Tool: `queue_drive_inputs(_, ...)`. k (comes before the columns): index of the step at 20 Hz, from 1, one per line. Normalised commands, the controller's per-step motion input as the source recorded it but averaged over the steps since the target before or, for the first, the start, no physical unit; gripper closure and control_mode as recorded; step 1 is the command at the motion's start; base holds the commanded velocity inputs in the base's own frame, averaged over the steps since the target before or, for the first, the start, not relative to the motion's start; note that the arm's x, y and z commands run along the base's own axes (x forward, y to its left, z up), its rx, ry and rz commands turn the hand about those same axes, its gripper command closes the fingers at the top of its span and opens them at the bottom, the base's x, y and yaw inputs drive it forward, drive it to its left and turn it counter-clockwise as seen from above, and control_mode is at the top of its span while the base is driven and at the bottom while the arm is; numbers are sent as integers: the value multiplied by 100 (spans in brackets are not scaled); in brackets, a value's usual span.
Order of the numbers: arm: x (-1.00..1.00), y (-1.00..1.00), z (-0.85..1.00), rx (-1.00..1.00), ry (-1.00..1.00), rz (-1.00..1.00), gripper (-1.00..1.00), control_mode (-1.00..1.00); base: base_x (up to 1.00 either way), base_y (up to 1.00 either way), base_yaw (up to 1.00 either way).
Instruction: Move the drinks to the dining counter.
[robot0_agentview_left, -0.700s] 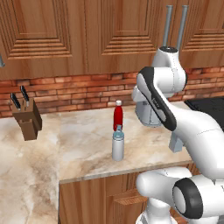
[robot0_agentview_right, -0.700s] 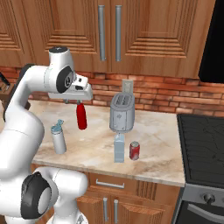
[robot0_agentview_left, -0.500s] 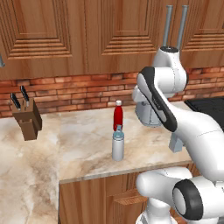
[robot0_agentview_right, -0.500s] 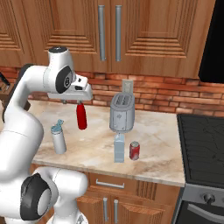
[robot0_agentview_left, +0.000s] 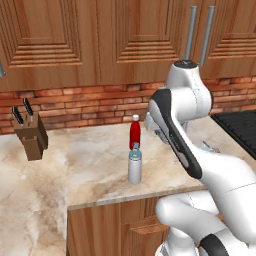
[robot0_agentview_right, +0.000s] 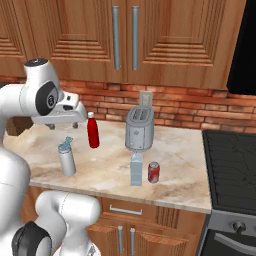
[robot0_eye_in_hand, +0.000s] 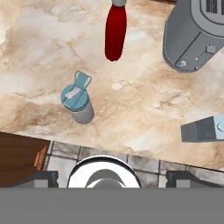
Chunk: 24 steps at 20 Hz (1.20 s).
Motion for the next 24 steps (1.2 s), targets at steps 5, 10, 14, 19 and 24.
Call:
queue_drive_inputs(5,-42,48,-6,-2,0,2,-100,-100,0,0,0)
queue_drive_inputs(10,-12,43,-21,1,0,0,-100,-100,0,0,0)
queue_drive_inputs(14,-3,21,-23,4,2,-2,-100,-100,0,0,0)
queue_drive_inputs(19,0,0,-22,5,0,-3,-100,-100,0,0,0)
queue_drive_inputs(24,1,0,-11,0,0,-2,-100,-100,0,0,0)
